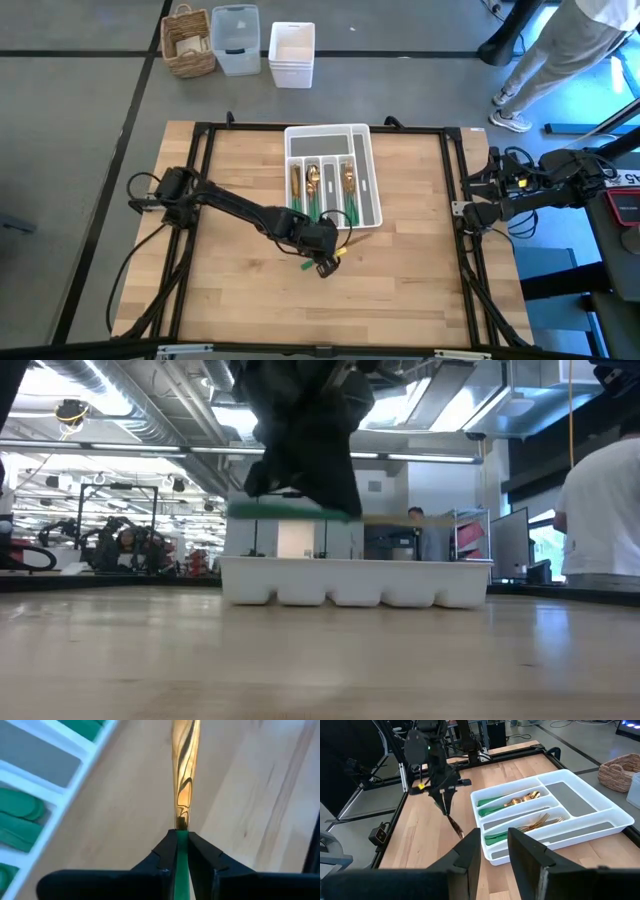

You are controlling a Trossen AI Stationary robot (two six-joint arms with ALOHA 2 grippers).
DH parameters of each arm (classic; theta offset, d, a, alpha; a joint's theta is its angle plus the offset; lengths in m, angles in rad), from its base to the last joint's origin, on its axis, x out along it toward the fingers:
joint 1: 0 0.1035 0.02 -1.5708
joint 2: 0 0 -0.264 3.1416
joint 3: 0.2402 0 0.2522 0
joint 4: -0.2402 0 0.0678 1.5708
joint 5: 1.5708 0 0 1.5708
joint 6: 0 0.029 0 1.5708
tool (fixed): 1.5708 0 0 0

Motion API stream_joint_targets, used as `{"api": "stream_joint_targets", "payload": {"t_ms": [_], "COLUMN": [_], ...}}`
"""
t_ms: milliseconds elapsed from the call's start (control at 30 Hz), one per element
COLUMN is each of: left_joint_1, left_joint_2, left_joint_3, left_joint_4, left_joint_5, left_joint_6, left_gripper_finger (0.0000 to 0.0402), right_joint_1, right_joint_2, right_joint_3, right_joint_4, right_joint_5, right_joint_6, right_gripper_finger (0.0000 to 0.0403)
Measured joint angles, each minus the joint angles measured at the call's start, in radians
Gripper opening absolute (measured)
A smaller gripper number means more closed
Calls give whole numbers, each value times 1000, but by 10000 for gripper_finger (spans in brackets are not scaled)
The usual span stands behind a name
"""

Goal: Sort silverware
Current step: Put the knife into the silverware organizer

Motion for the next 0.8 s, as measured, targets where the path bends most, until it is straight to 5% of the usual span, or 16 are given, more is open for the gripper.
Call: {"api": "stream_joint_targets", "payload": {"t_ms": [333, 800], "left_joint_1": [91, 267], "left_joint_2": [-97, -137], "left_joint_3": [1, -1], "left_joint_4": [-21, -371], "left_joint_5": [-138, -185], "left_joint_6": [-189, -443], "left_gripper_finger": [28, 28], "right_joint_1": [0, 0], "right_joint_2": [0, -56], "right_joint_3": [0, 42], "right_joint_4": [0, -20], "right_joint_5": [0, 55], "right_joint_6": [0, -59], "right_gripper_finger": [101, 101]}}
